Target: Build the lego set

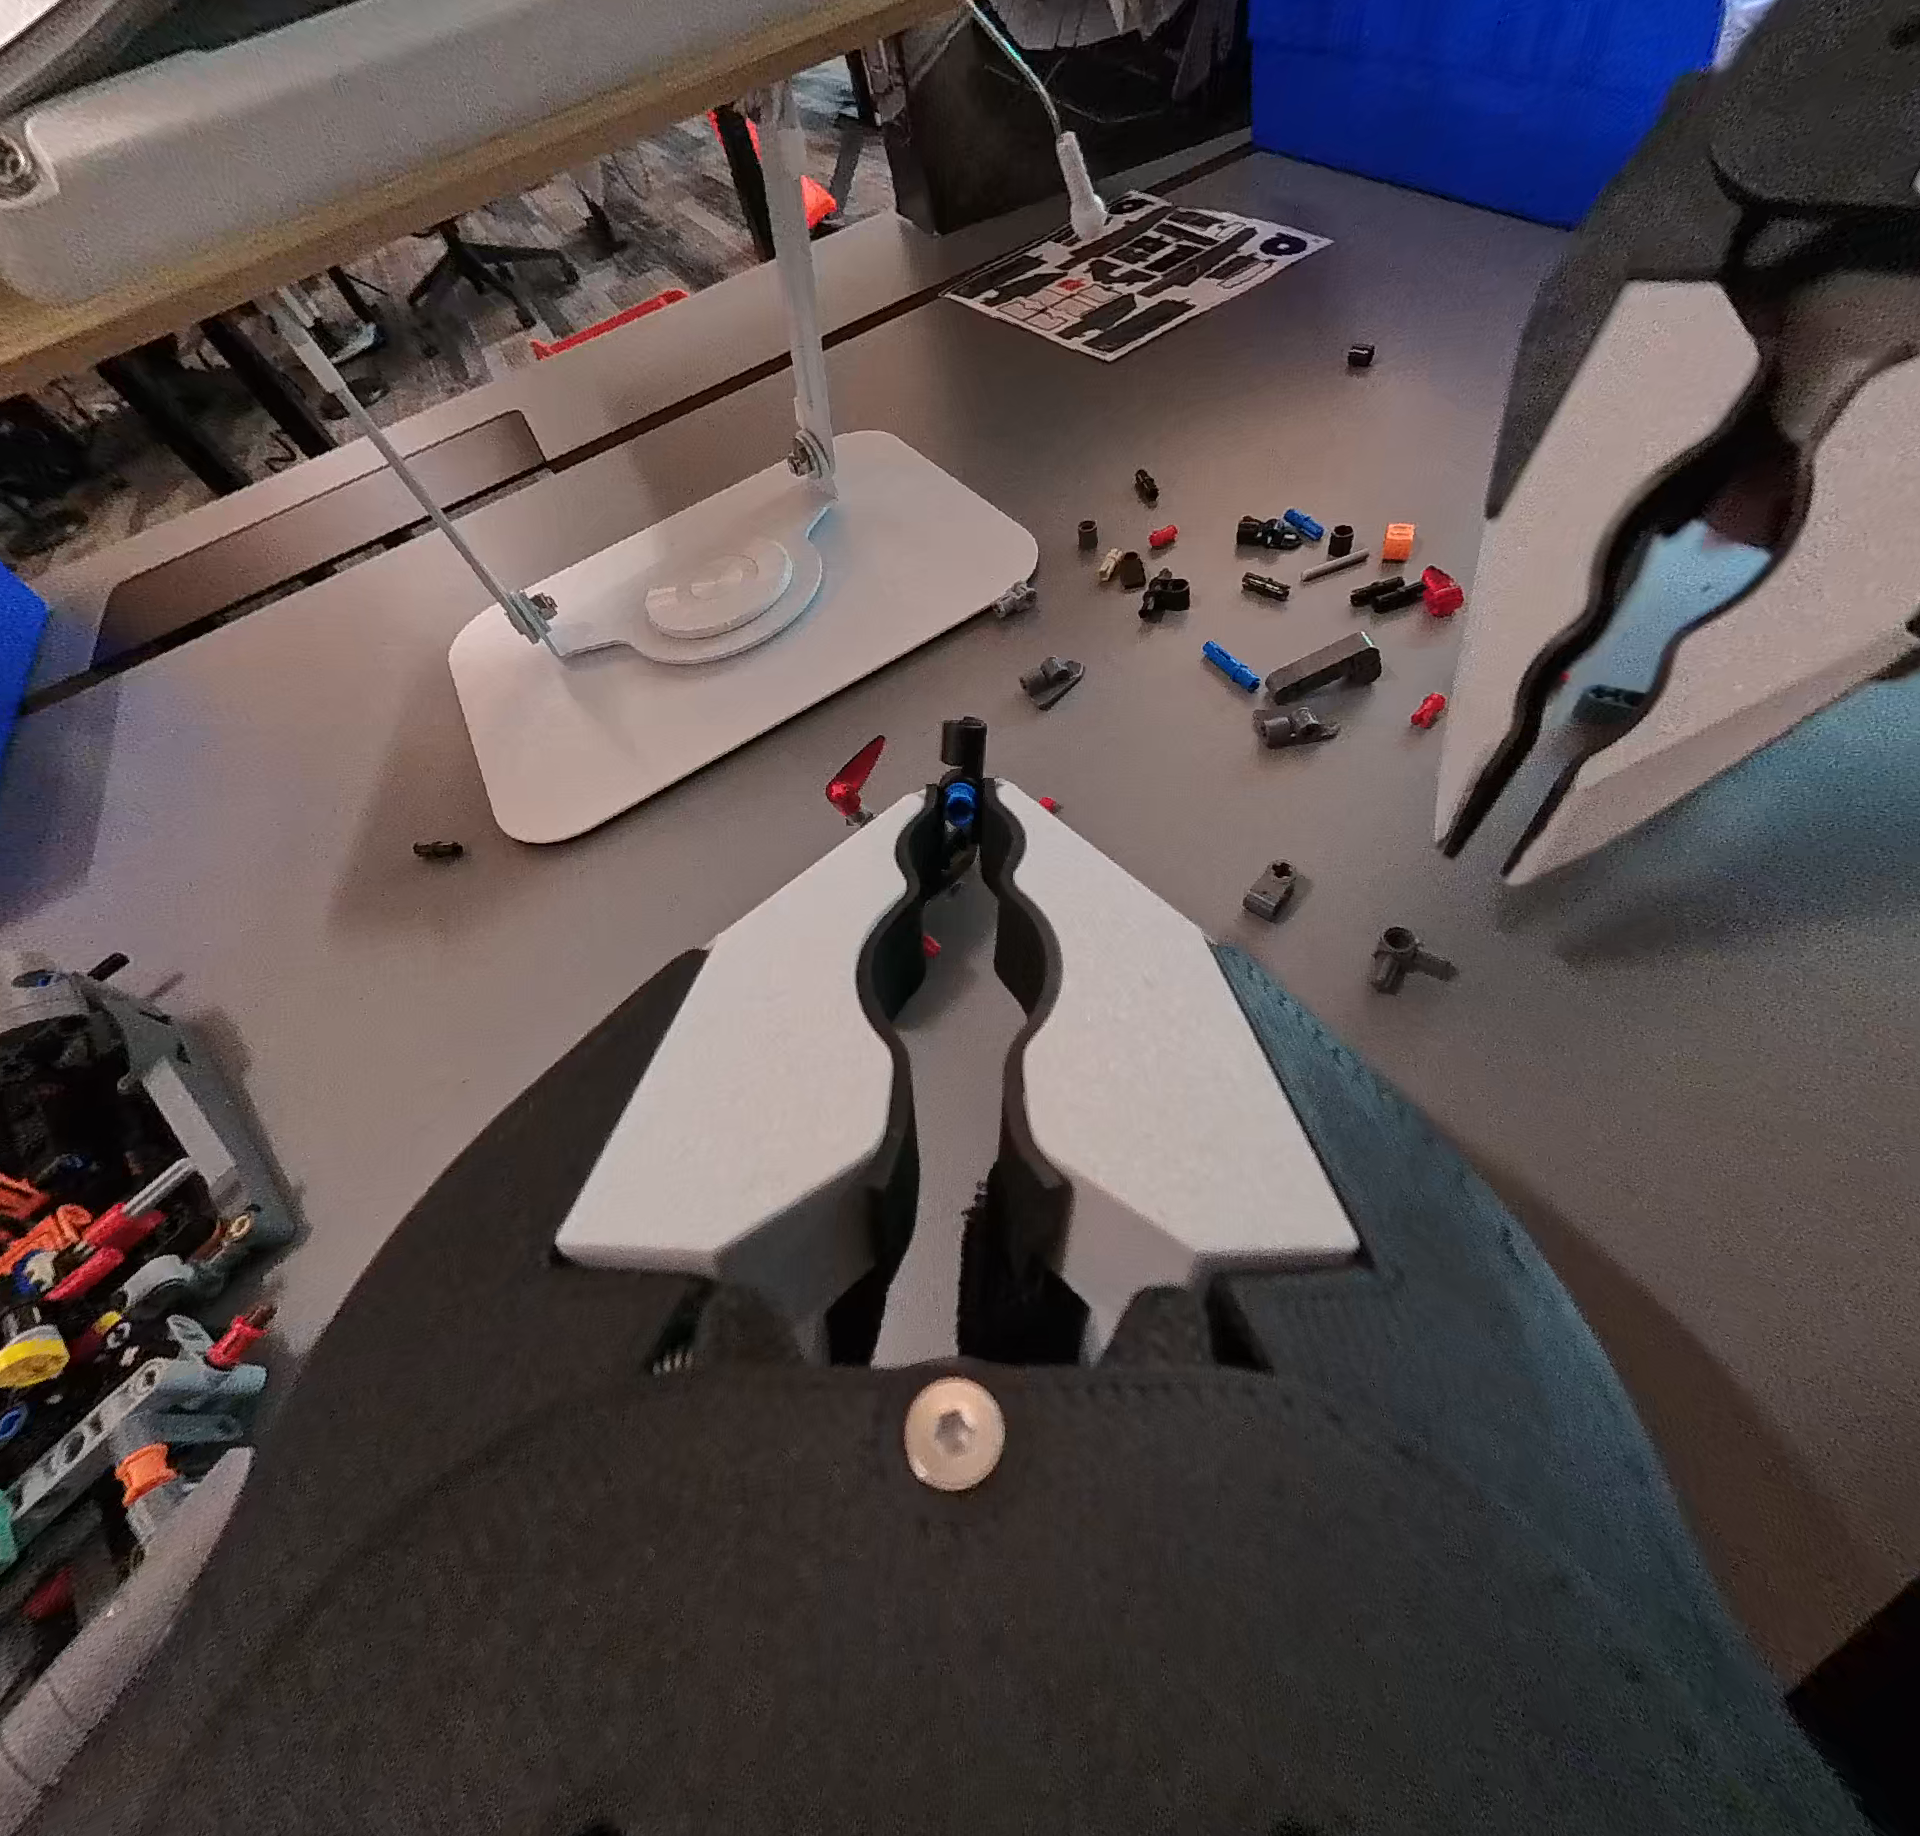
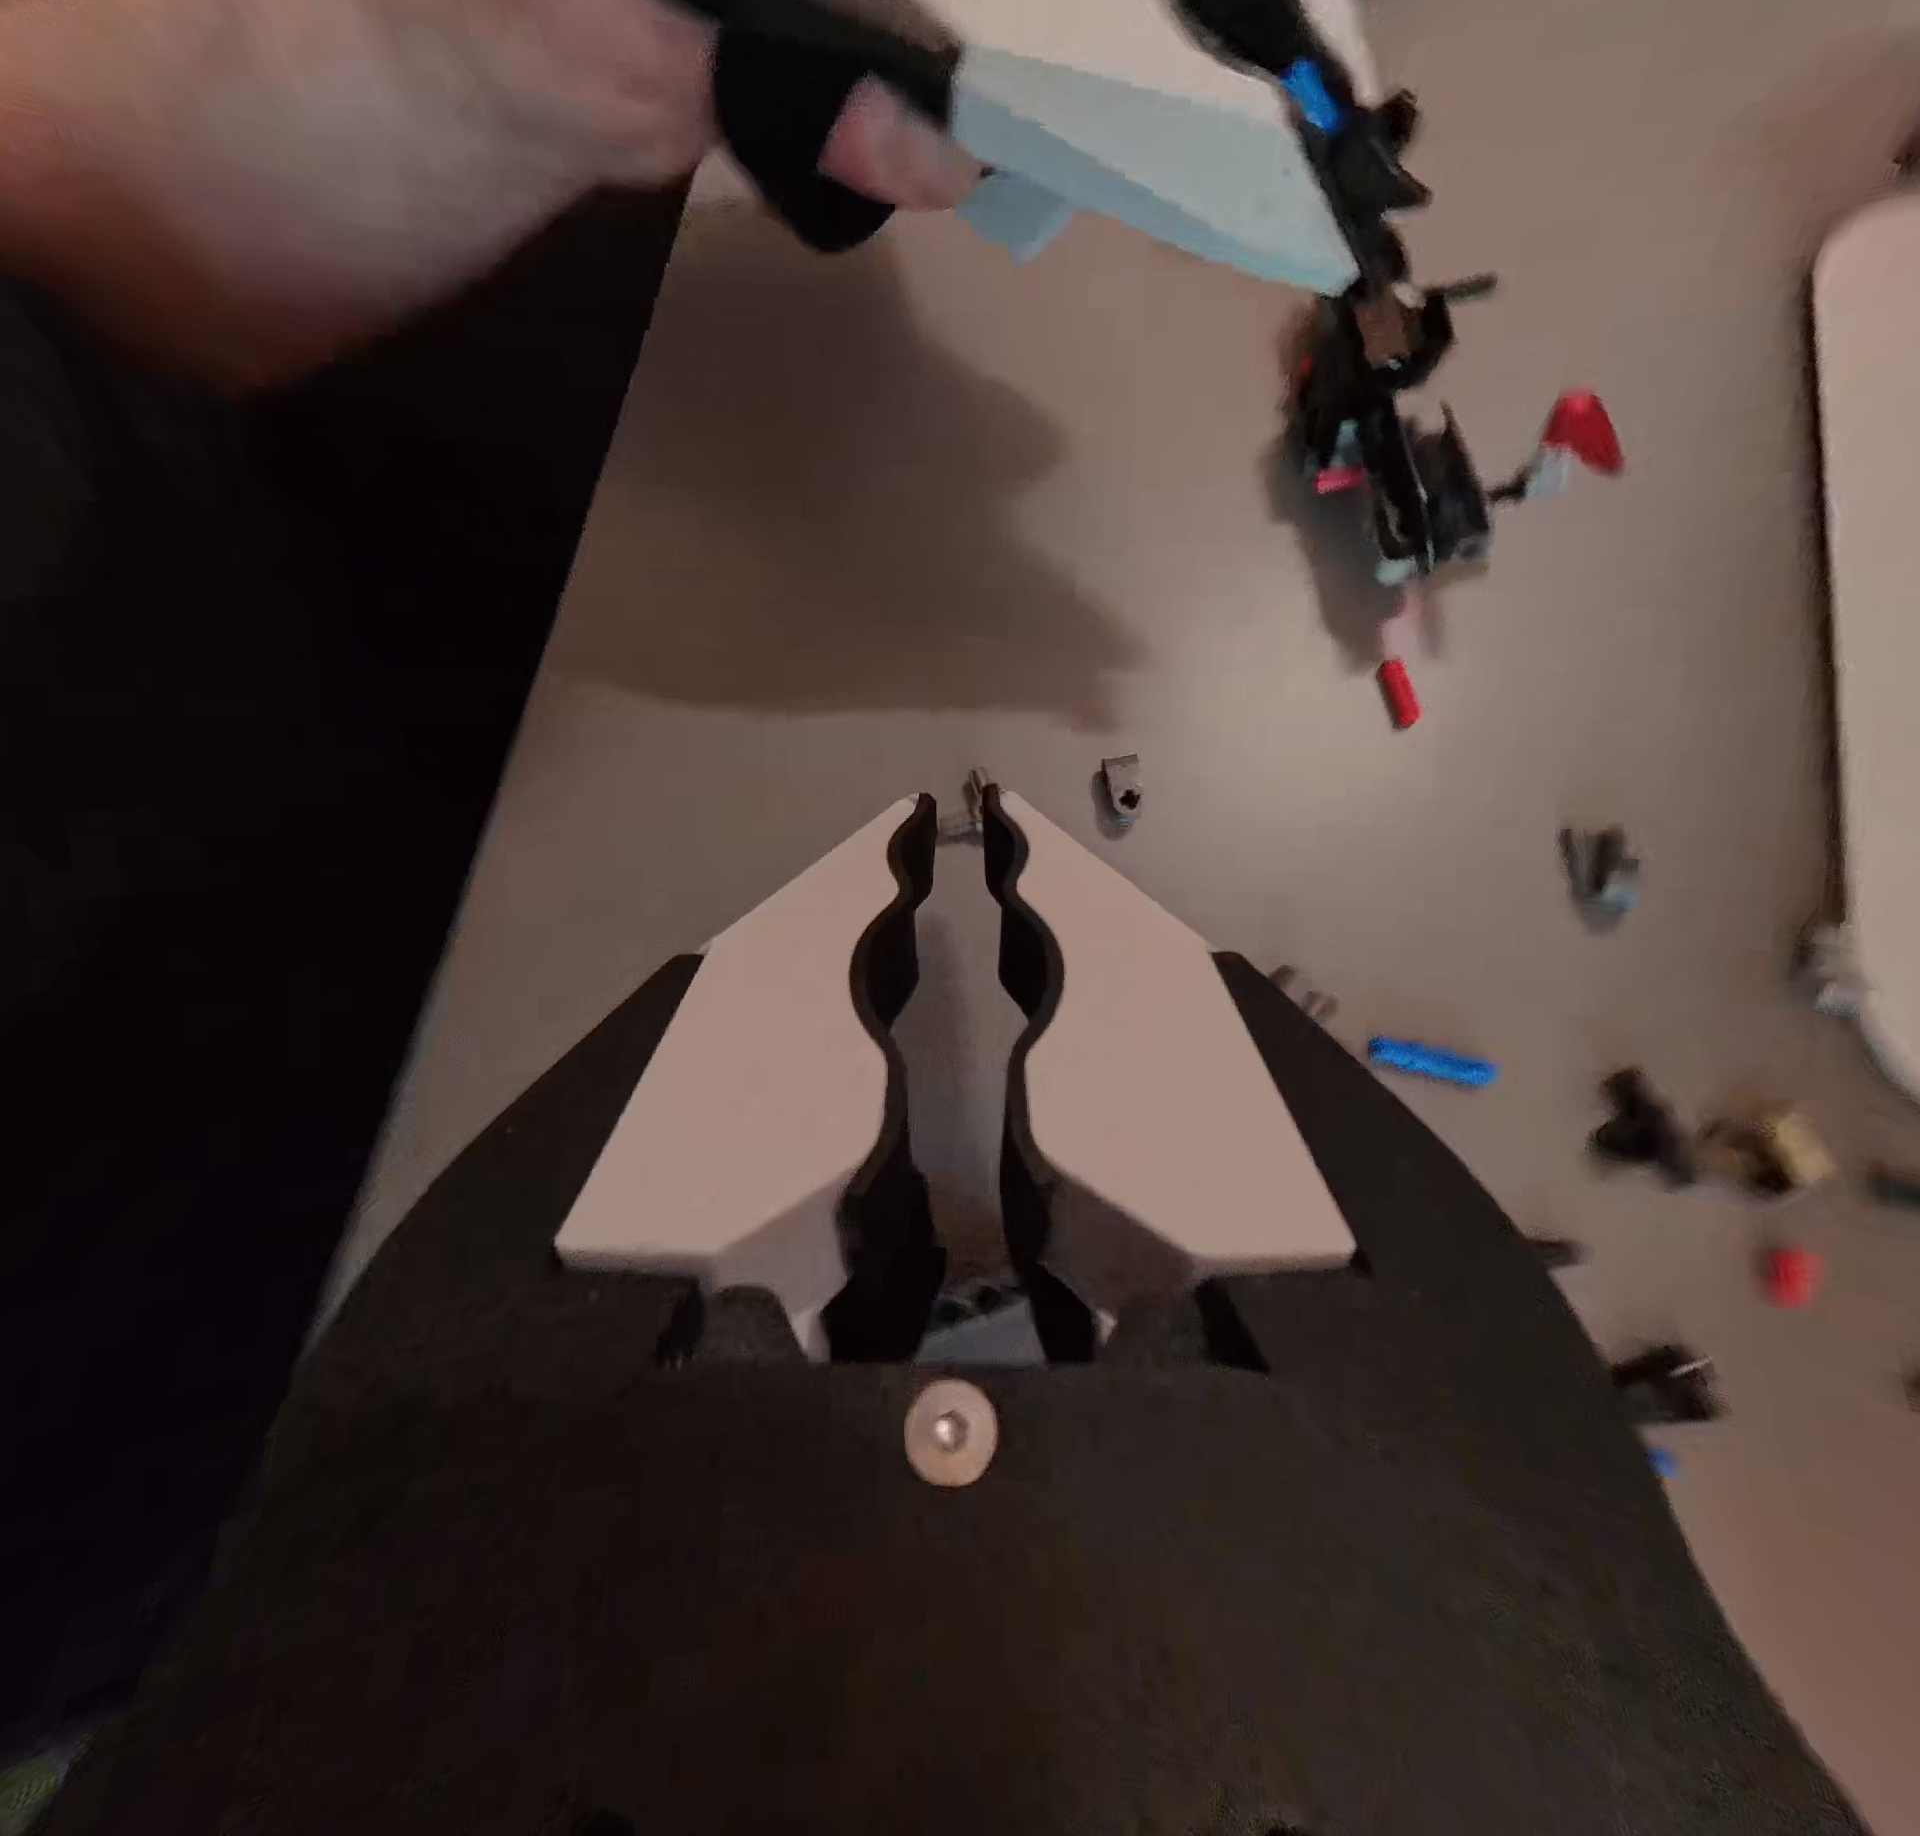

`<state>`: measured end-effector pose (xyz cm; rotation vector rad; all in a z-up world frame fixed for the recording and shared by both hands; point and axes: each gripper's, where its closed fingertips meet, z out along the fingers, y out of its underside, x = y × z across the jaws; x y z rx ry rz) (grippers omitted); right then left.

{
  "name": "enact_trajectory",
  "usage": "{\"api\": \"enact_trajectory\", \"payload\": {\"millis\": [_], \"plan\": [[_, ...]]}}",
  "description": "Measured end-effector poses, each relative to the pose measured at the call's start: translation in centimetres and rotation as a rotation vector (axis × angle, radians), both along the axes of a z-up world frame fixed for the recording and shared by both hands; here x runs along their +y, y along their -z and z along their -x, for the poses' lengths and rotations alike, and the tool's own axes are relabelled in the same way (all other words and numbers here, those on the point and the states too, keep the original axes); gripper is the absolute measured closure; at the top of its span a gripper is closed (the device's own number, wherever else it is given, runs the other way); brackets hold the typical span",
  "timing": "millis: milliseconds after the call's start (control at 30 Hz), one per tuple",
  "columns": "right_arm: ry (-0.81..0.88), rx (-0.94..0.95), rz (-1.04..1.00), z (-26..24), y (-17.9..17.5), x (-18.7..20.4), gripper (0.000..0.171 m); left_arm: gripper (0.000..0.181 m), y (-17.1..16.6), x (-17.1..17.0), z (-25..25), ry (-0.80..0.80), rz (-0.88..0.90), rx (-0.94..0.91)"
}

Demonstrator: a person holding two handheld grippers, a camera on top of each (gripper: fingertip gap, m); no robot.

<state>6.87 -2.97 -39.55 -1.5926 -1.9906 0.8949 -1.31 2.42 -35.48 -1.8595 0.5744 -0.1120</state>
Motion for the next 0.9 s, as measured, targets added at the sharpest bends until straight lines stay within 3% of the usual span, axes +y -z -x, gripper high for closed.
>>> {"api": "enact_trajectory", "payload": {"millis": [100,333,700,900], "plan": [[-0.216,-0.026,-0.17,0.0,0.7,0.8,0.162,0.177,0.0,-0.2,0.1,0.007,-0.007,0.006],[-0.605,-0.13,-0.297,0.0,3.4,0.5,0.155,0.177,-0.4,-0.4,0.4,0.006,-0.026,0.024],[-0.711,-0.124,-0.279,0.5,3.4,-0.4,0.164,0.177,-0.3,-0.3,-0.3,0.032,-0.024,0.035],[-0.652,-0.147,-0.223,0.4,3.5,-1.0,0.164,0.177,0.1,-0.5,-0.2,0.027,-0.014,0.029]]}}
